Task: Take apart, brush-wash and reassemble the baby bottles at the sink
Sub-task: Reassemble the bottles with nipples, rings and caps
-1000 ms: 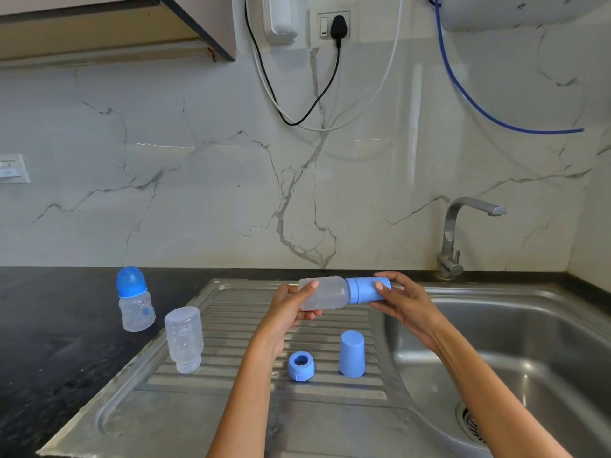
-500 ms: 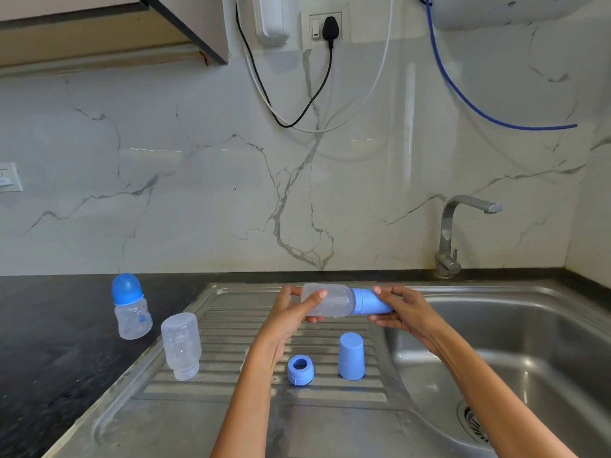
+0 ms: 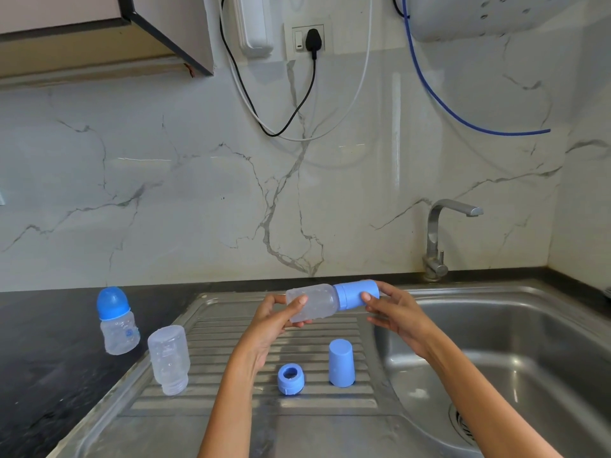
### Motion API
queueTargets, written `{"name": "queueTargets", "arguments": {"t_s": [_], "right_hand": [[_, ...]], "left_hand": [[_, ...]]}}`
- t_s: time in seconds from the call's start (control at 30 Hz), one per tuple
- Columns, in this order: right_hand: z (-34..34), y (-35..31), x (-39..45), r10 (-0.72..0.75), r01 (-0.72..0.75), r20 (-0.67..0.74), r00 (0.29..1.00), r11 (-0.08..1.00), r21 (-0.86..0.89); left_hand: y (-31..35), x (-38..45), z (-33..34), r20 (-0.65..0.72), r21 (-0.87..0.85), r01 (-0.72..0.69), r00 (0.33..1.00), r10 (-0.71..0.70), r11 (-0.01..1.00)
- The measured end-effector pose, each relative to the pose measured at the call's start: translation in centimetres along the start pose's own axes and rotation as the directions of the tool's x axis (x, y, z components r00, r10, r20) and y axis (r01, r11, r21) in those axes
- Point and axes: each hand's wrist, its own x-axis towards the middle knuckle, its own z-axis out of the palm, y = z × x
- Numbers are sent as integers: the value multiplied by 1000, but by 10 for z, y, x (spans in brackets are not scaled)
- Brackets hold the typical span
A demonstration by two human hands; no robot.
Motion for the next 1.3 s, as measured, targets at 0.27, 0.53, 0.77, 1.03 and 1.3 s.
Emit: {"name": "queueTargets", "arguments": {"t_s": [0.27,0.53,0.77,1.03,1.3], "right_hand": [[3,5,6,110,-110,-73,991,994,15],[13,-6,9,174,-166,-214,961,985,55],[41,-19,6,-36,46,-123,992,995,85],[39,6,13,-357,166,-230,905,796,-582],[70,1,-2,-322,108,-90,942,548,-830]], "left_hand": [[3,-3,-2,43,24,-52,998,51,998],[-6,5,0,108,198,-24,994,2,980],[-14,13,14,24,423,-119,992,121,898],[-16,16,0,-228,250,-199,939,257,948],[-2,6,-18,-326,249,-215,900,291,944]]}}
